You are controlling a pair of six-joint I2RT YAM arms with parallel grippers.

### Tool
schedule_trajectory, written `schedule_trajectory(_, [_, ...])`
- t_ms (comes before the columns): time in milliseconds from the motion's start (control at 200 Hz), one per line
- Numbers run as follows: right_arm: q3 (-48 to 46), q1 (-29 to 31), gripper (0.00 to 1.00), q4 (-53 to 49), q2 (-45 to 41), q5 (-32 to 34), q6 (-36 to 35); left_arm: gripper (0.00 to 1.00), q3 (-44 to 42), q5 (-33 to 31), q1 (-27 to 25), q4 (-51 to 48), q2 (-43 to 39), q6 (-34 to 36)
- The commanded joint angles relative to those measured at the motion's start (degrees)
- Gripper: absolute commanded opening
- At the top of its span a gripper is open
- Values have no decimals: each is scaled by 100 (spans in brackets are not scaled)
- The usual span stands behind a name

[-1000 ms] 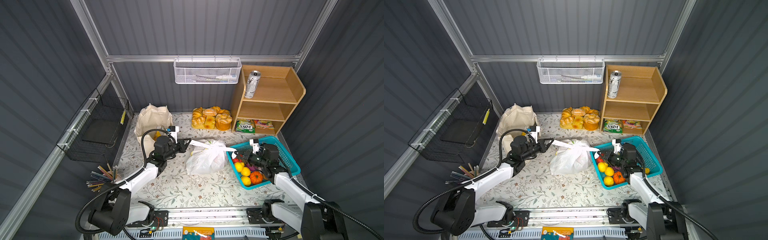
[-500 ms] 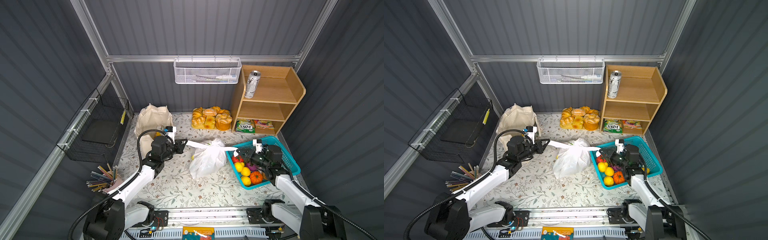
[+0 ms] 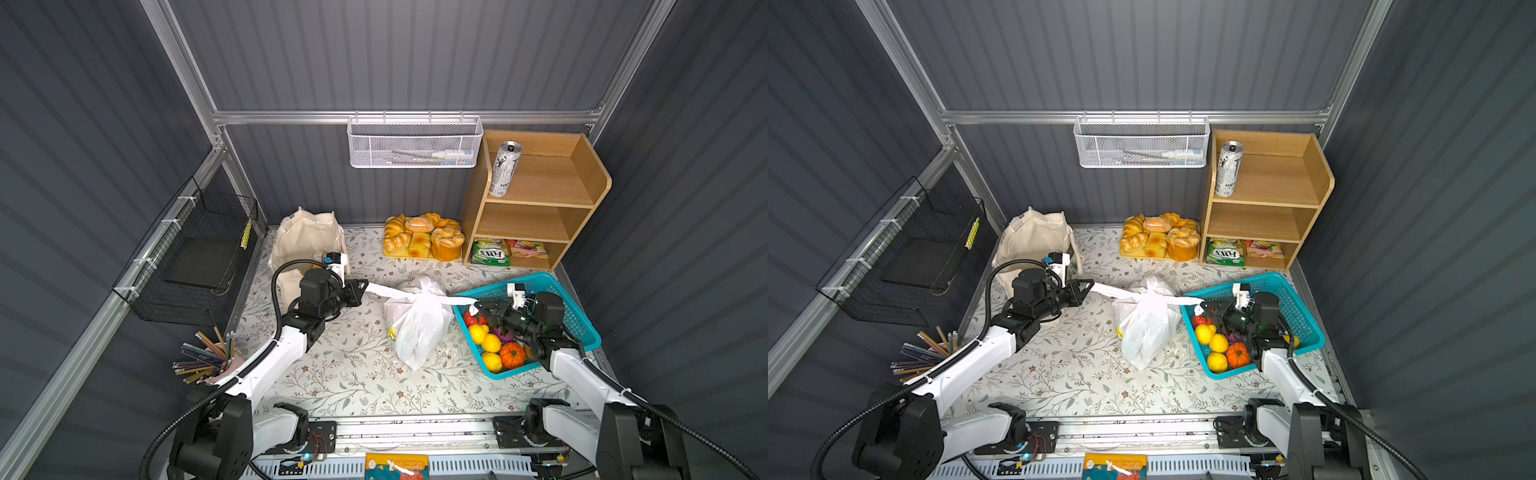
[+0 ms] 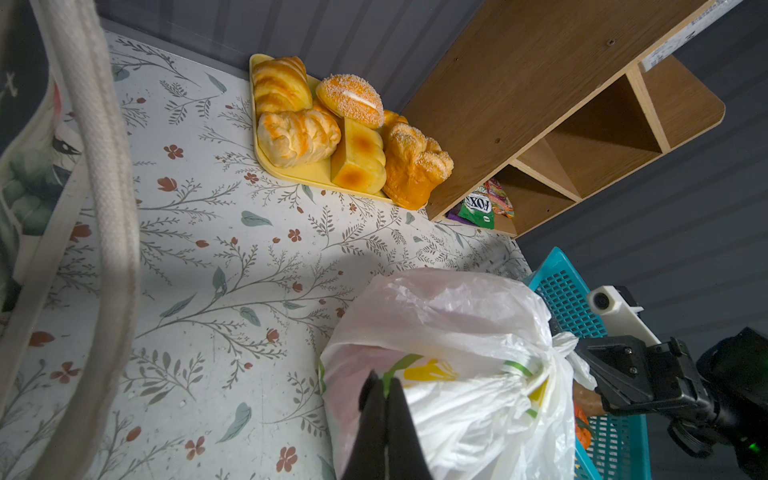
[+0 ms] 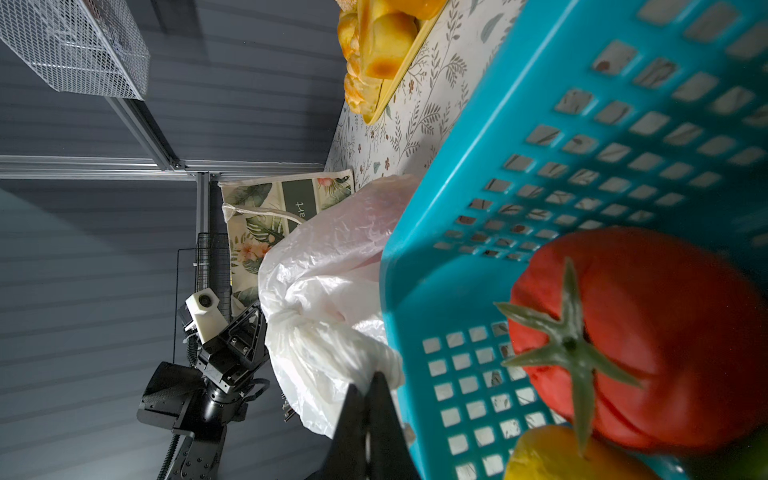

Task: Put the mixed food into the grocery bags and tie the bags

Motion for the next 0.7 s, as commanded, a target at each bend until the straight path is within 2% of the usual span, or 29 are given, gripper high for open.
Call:
schedule_trajectory(0, [322,-373,0,-536,70,663,-392,10,403,-524,464,-120,11,502])
schedule_trajectory(65, [476,-317,18,-822,-51,626,-615,24,516,-371,461,-199,3,632])
schedule_trajectory(155, [786,-191,41,-1471,-372,771,-979,39,640,-225,466,-290,-78,807])
schedule_trajectory(205, [1019,-91,47,-1915,-568,978,-1222,46,733,-191,459,-386,-132,888])
schedule_trajectory(225, [1109,-40,50,-2087,-640,1078,-1311,55,768,-177,464,-430,-158,928])
schedule_trajectory(265, [1329,75,54,-2470,-774,1344,-1475,63,856,-174,459,-528,-203,1004])
schedule_trajectory(340, [1700,352,60,-2977,-973,1864,-1816,71,1008,-132,462,-654,-301,1073])
schedule_trajectory(385, [1997,610,63,-3240,-964,2118,-2068,79,1125,-131,465,-710,-347,1100])
schedule_trajectory(390, [2023,642,63,-3268,-956,2150,-2096,80,1132,-131,466,-715,-357,1100])
schedule_trajectory(405, [2132,746,65,-3350,-908,2216,-2205,96,1169,32,466,-720,-363,1105])
schedule_trajectory(415, [2213,809,65,-3409,-879,2272,-2263,99,1197,72,461,-732,-379,1108])
schedule_trajectory(545, [3255,1761,73,-4175,-104,2904,-3115,100,1652,236,457,-906,-360,1173])
schedule_trajectory(695, [4363,2559,79,-4810,1103,3346,-3794,100,2336,-33,457,-1494,-214,1599])
